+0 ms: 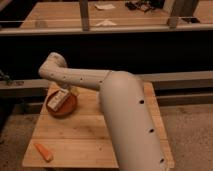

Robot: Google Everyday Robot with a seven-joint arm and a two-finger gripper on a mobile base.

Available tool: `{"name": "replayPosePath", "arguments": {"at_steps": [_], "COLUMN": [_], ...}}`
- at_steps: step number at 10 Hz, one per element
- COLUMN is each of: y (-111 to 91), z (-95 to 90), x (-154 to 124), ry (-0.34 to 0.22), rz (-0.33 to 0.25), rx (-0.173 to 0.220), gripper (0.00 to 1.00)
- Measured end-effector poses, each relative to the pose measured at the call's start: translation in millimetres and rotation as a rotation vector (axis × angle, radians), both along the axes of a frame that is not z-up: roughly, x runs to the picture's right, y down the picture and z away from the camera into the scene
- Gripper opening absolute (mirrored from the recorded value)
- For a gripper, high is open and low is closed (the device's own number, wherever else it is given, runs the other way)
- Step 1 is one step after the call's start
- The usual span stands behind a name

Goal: Place the bottle in the ceramic bowl

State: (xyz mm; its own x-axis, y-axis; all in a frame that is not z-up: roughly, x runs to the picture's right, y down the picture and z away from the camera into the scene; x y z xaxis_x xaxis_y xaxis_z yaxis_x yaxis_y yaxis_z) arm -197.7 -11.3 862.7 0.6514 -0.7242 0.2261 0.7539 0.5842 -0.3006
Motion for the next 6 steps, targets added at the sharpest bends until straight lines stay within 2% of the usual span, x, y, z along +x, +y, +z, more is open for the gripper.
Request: {"name": "replayPosePath", "arguments": {"at_steps": [1, 2, 4, 6], "y": [-0.2, 0.3, 0.0, 0.5], "z": [0.3, 0.3, -0.1, -0.6], "x": [-1.2, 0.2, 5.0, 2.4], "ry": [0.000, 0.000, 0.006, 0.003], "rz": [-0.002, -0.001, 0.003, 0.000], "rx": [0.003, 0.000, -0.003, -0.003], "gripper": [0.56, 0.57, 0.69, 0.70]}}
